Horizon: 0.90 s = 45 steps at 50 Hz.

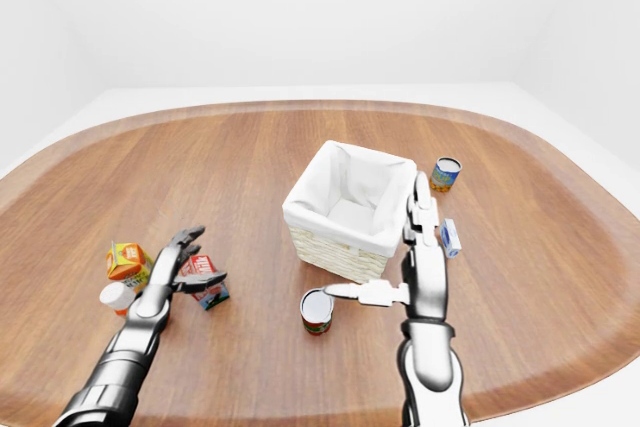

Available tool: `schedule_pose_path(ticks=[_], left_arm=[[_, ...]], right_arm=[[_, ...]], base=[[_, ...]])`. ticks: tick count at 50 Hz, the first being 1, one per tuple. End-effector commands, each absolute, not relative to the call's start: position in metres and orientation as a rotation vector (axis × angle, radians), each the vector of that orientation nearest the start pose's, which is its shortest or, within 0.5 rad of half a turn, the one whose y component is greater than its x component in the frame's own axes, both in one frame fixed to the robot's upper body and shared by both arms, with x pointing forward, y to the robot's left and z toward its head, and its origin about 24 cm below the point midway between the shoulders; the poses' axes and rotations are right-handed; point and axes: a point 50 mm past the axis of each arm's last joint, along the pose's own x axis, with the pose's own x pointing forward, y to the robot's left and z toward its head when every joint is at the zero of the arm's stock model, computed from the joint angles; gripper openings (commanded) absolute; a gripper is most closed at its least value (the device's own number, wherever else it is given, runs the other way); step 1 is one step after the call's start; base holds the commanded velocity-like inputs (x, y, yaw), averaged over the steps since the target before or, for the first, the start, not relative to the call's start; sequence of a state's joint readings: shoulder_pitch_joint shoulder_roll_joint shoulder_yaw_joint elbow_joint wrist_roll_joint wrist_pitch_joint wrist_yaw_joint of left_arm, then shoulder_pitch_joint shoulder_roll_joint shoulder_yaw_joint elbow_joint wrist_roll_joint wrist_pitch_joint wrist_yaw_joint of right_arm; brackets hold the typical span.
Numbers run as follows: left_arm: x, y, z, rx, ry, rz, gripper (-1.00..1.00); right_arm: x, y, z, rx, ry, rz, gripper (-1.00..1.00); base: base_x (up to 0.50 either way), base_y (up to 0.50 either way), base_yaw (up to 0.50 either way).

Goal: Pick the milk and place it in the basket.

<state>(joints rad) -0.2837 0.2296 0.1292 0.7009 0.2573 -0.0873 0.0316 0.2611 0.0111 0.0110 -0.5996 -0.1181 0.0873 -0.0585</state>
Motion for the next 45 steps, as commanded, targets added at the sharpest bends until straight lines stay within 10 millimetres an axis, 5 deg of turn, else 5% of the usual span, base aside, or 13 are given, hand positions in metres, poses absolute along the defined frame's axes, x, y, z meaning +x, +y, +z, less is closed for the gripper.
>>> schedule_pose_path(ticks=[1,19,40,45], left_arm=[[0.284,0.226,-0.024,0.431,0.350,0.066,-1.00],[0.286,0.222,-0.024,0.438,0.350,0.046,-1.00],[0.306,0.198,0.084,0.646,0.003,-0.022,-1.00],[0.304,0.196,0.094,0.676,-0.031,-0.032,-1.00]], right_arm=[[0.194,-0.165,0.117,-0.108,-0.266,-0.150,1.00],[0.195,-0.164,0.115,-0.109,-0.257,-0.147,1.00],[0.196,-0.162,0.111,-0.115,-0.237,-0.142,1.00],[0.195,-0.162,0.109,-0.117,-0.230,-0.137,1.00]], base=[[0.00,0.00,0.00],[0.00,0.00,0.00],[0.00,0.00,0.00],[0.00,0.00,0.00]])
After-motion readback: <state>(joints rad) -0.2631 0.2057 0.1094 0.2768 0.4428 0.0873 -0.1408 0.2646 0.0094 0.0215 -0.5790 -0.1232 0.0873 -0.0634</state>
